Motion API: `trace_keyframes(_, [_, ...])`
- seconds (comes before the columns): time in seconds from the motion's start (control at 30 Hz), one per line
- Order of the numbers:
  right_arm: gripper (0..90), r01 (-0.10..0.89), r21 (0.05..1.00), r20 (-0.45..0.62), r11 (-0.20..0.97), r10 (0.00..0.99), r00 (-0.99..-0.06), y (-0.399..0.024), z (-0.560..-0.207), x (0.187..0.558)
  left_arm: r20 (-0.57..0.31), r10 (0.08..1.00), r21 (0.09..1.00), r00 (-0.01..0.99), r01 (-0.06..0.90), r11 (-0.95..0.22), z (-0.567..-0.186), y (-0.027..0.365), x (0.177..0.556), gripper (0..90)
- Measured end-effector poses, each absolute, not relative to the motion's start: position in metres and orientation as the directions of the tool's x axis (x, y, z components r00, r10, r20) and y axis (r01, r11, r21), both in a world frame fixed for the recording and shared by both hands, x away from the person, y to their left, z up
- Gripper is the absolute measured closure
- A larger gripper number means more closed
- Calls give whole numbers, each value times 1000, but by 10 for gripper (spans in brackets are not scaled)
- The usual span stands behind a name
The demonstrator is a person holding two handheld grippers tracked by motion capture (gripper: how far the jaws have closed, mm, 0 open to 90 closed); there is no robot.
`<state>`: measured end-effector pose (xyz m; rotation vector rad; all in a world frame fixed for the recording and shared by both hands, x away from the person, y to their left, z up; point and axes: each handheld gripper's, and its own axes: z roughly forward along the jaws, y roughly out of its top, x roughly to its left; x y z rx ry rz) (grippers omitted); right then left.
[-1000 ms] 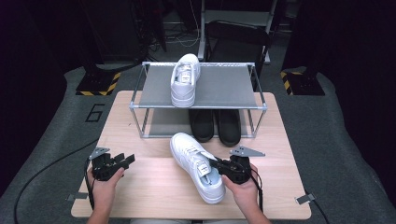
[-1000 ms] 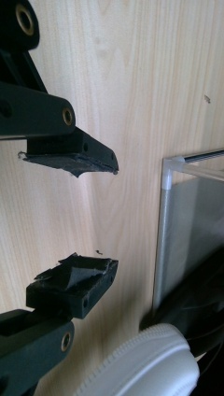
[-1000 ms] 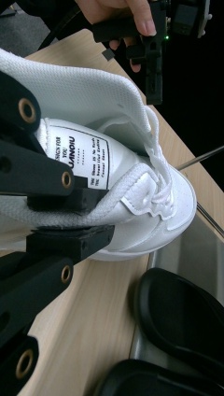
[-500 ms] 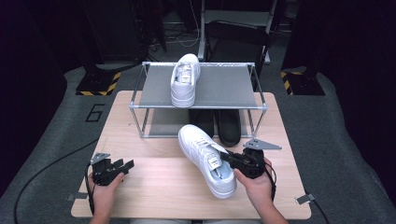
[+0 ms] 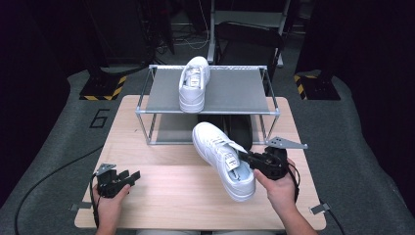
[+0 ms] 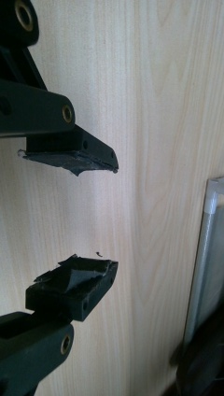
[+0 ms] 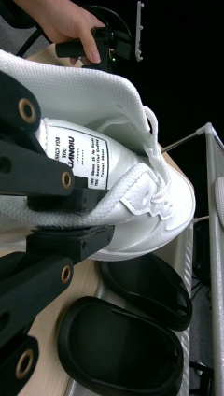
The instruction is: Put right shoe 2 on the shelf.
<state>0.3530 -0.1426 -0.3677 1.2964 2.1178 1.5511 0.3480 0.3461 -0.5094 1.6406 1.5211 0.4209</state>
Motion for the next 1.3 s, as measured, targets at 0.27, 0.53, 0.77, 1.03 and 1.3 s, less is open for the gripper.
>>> trace_keyframes(0.27, [821, 504, 862, 298, 50, 755, -584, -150, -357, 353, -297, 933, 747, 203, 658, 95, -512, 348, 347, 443])
trace_keyframes(0.53, [821, 497, 866, 285, 54, 764, -580, -157, -349, 351, -299, 932, 742, 204, 663, 93, -512, 348, 346, 443])
trace_keyframes(0.77, [821, 491, 869, 279, 52, 768, -576, -162, -343, 349, -297, 932, 741, 206, 665, 90, -512, 348, 346, 443])
trace_keyframes(1.03, [821, 482, 875, 276, 49, 767, -579, -166, -333, 348, -305, 931, 742, 202, 663, 99, -513, 347, 346, 443])
trace_keyframes(1.3, [821, 471, 881, 273, 35, 776, -568, -173, -321, 349, -298, 932, 745, 205, 661, 93, -513, 348, 346, 443])
